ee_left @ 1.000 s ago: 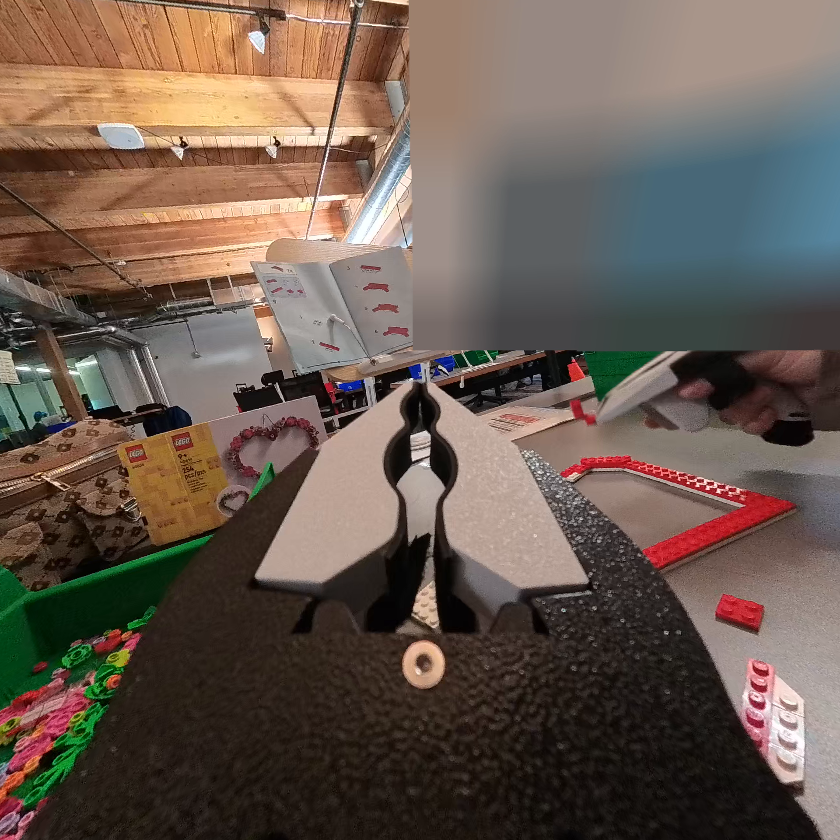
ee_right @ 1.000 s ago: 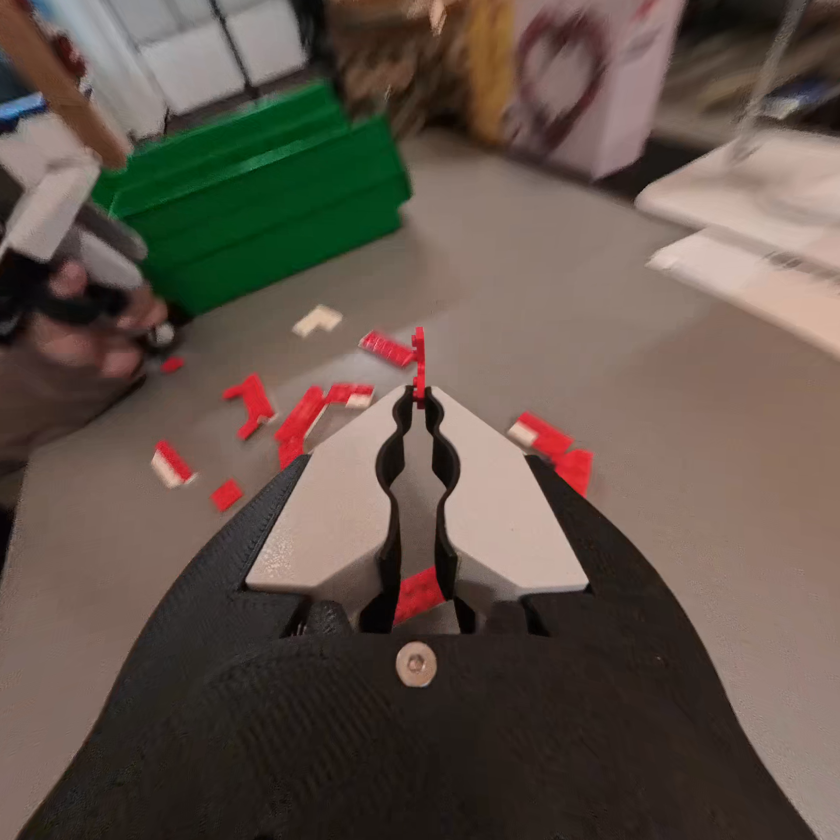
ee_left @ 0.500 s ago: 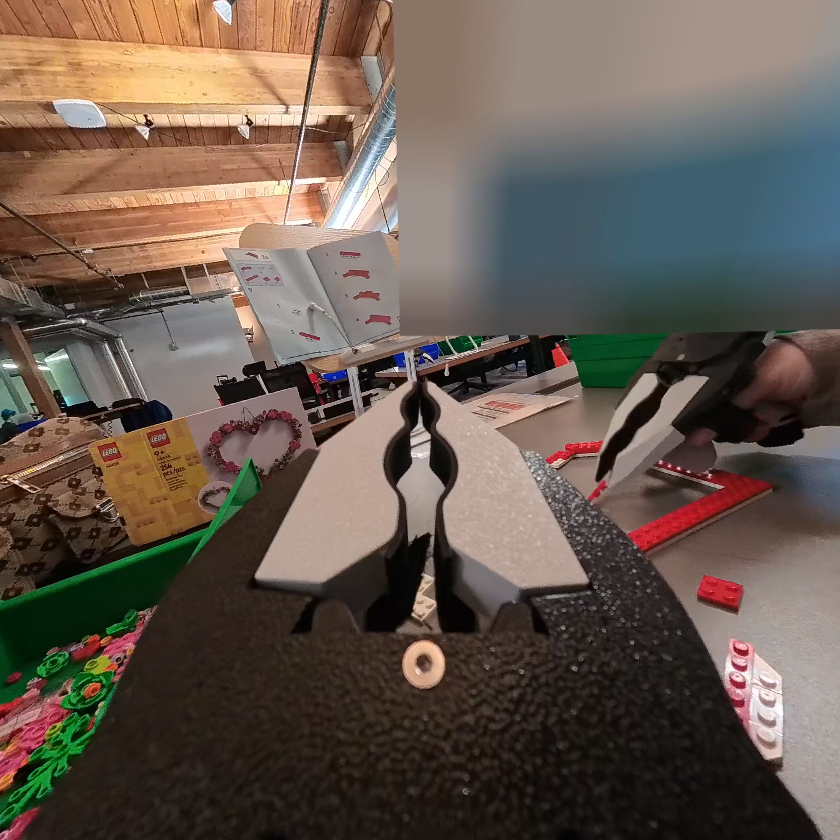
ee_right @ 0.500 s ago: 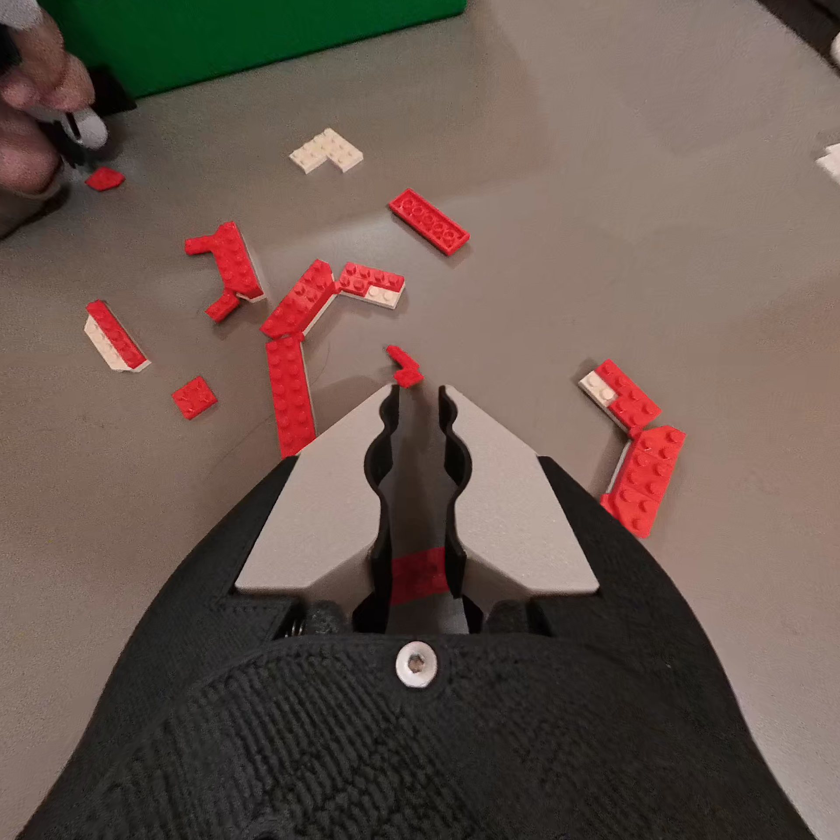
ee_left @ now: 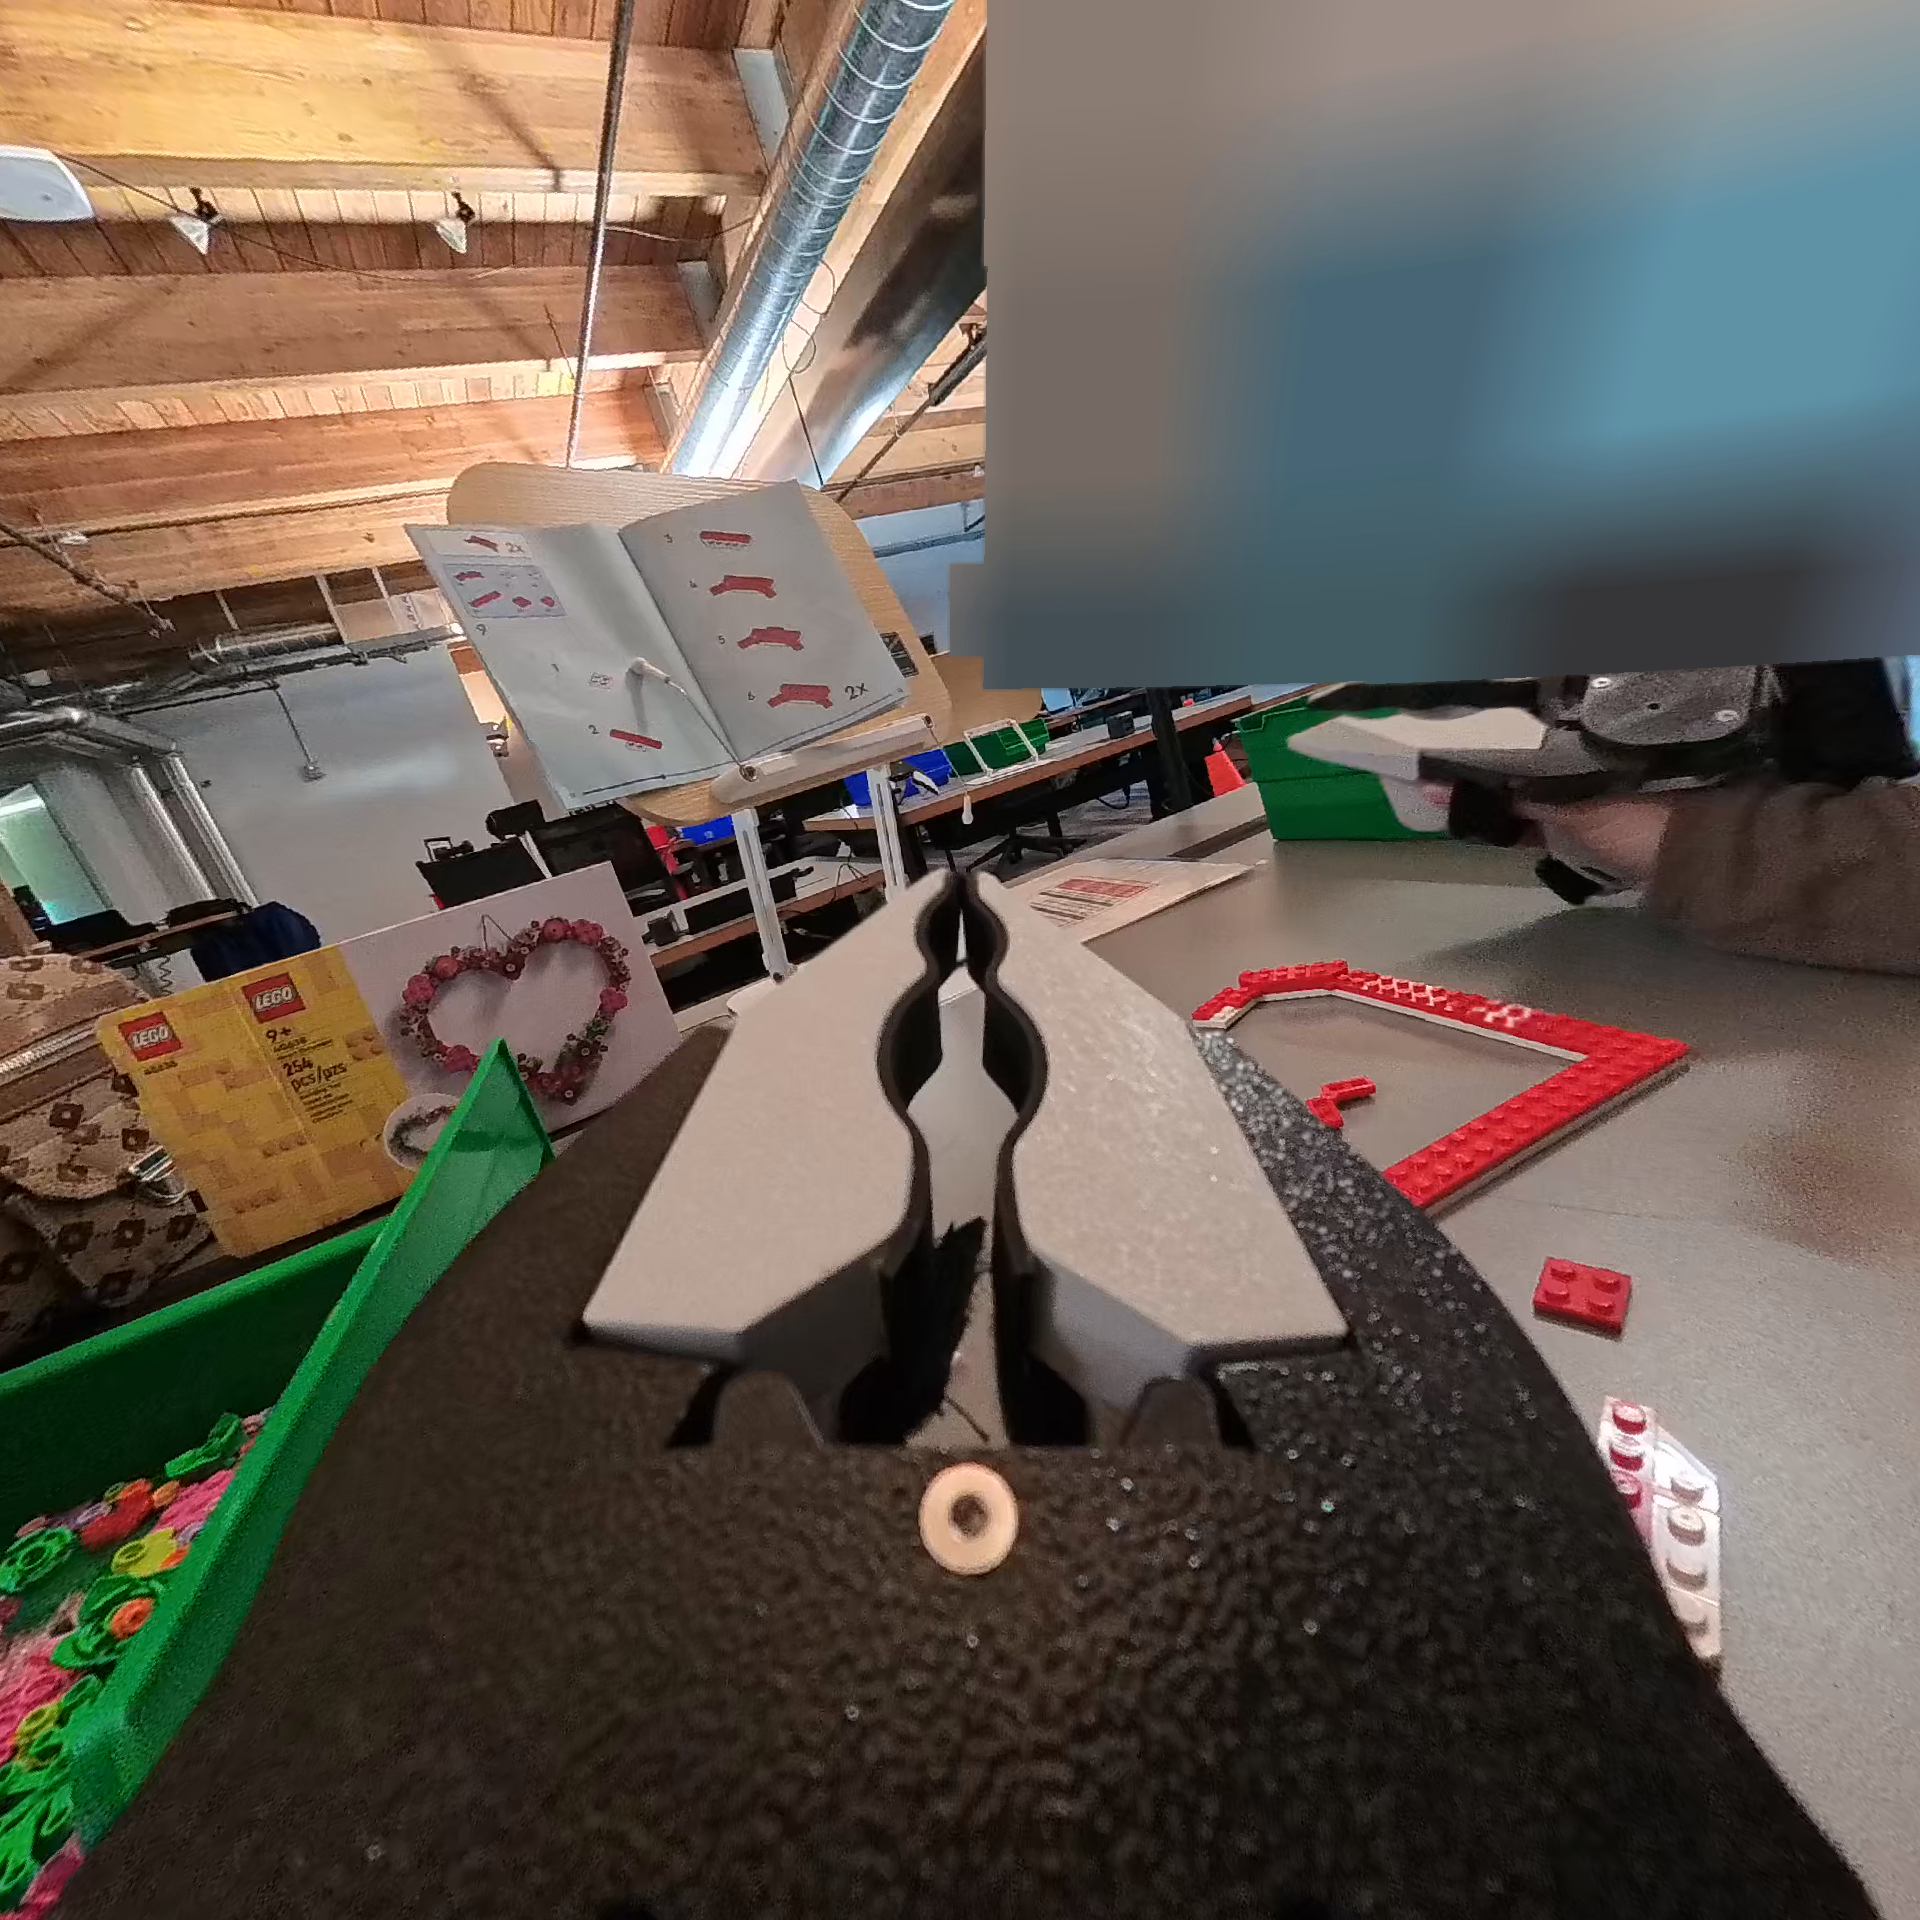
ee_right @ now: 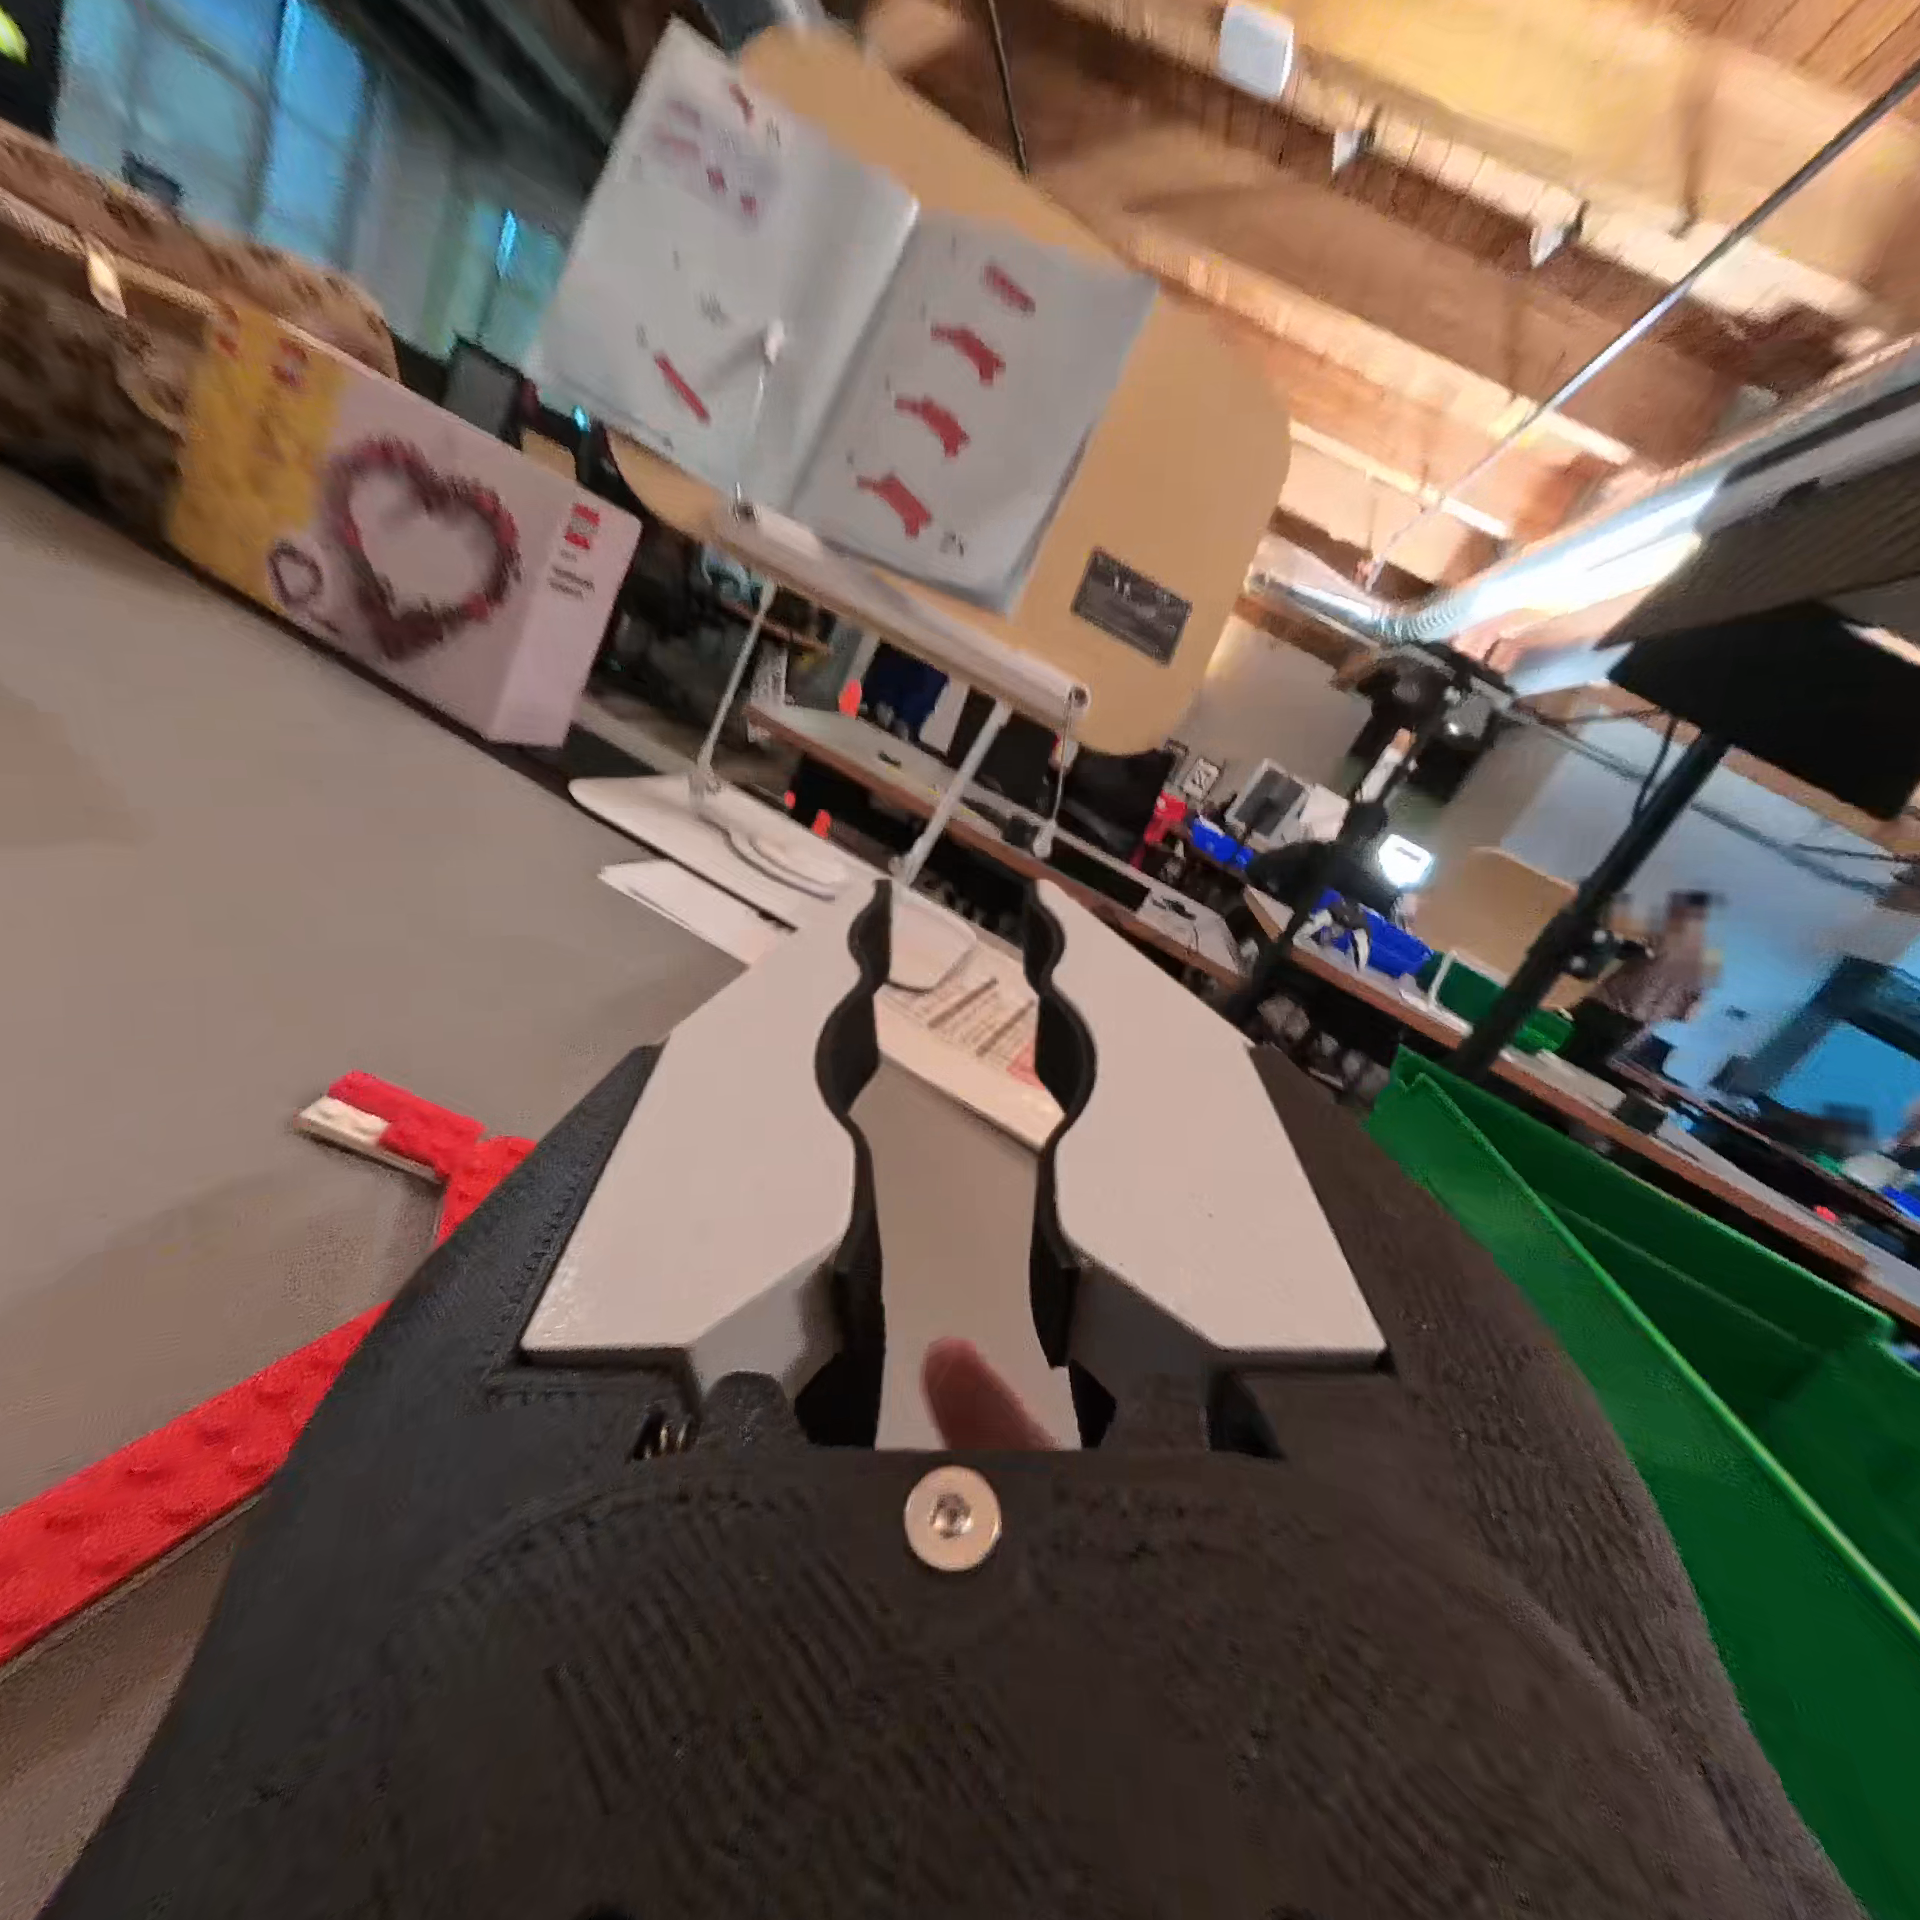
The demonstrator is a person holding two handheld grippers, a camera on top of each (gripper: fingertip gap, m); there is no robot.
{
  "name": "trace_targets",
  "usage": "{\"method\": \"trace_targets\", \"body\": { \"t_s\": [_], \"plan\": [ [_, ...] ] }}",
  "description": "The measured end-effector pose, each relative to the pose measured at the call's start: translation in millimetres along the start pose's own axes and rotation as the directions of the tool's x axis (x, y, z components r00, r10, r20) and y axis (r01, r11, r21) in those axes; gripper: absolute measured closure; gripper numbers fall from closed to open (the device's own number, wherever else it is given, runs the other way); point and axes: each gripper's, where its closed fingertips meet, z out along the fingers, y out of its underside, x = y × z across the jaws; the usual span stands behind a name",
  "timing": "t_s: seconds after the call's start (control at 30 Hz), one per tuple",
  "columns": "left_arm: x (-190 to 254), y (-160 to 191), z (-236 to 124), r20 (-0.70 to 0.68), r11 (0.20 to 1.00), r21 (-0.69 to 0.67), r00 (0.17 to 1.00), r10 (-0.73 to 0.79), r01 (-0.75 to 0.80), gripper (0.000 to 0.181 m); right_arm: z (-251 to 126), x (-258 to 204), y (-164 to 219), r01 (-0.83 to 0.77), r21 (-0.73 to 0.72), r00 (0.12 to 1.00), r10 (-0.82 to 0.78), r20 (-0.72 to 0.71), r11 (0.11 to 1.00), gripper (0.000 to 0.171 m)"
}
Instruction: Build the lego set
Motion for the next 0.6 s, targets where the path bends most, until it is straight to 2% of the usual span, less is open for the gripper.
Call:
{"method": "trace_targets", "body": {
  "t_s": [0.03, 0.33, 0.6],
  "plan": [
    [0.7, 0.4, 0.2, -0.004, 1.0, -0.002, 1.0, 0.001, -0.001, 0.181, 1.7, -1.1, 2.4, 0.012, -0.019, 1.0, -0.012, -0.005, 1.0, 0.144],
    [3.2, 0.9, 1.0, -0.016, 1.0, -0.002, 1.0, 0.009, -0.009, 0.181, 0.7, -23.9, -7.7, 0.143, 0.033, 0.987, -0.145, 0.068, 0.989, 0.141],
    [6.6, 1.8, 1.9, -0.031, 1.0, -0.009, 0.999, 0.017, -0.018, 0.181, 0.7, -20.6, -4.7, 0.122, 0.02, 0.99, -0.123, 0.062, 0.992, 0.145]
  ]
}}
